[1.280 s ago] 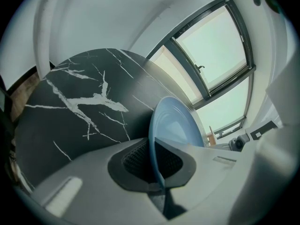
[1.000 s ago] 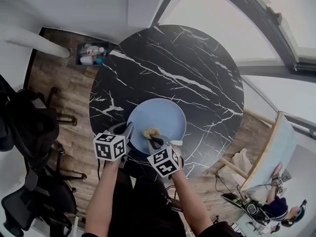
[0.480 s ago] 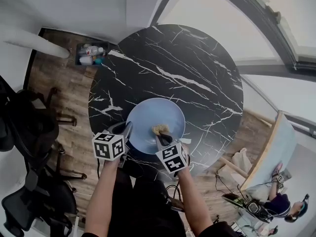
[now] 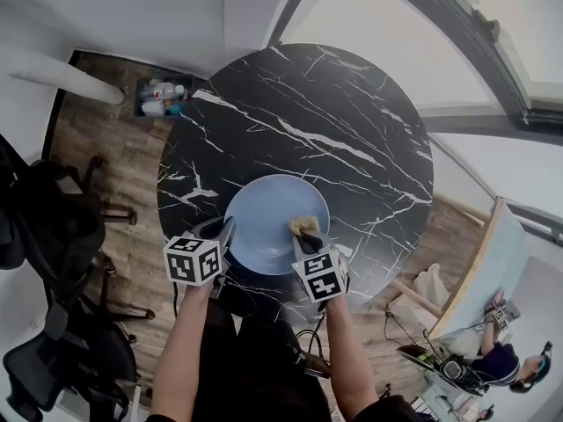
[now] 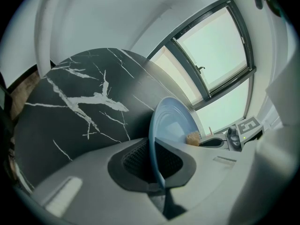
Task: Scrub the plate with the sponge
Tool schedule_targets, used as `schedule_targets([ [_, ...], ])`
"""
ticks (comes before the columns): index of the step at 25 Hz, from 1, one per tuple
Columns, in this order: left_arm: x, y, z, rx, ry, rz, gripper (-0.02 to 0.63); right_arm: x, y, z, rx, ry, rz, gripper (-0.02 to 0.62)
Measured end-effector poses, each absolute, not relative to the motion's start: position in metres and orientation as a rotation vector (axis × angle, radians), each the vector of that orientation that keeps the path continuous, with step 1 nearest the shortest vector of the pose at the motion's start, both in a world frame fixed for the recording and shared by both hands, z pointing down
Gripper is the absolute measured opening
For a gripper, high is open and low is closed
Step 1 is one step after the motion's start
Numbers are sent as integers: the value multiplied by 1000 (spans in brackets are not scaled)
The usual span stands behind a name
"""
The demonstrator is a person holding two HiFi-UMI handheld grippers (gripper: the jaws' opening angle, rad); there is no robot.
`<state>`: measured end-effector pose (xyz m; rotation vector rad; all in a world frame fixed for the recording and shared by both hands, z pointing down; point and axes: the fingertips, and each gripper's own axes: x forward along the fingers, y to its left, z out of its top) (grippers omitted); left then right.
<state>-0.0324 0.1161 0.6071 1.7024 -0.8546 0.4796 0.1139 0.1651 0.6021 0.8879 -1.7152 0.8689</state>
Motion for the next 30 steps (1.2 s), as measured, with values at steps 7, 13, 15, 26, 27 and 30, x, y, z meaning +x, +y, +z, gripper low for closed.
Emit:
schedule_targets([
  [7, -31, 115, 607, 1704, -858, 483, 17, 138, 151, 603, 926, -1607, 766, 21],
  [13, -32, 115, 607, 1691, -871, 462, 18, 137, 151, 603, 938, -1589, 743, 21],
  [15, -32, 115, 607, 1687, -878, 459, 18, 136, 152, 604, 940, -1592, 730, 21],
  [26, -32, 123, 602, 1681, -849, 454, 116, 134, 148, 566, 1101, -1757, 678, 21],
  [27, -34, 124, 601, 1681, -849, 459, 132, 134, 146, 557, 1126, -1787, 659, 23],
  [30, -42, 127, 593, 1686, -864, 461, 135, 128, 143, 526, 1193, -1902, 597, 21],
])
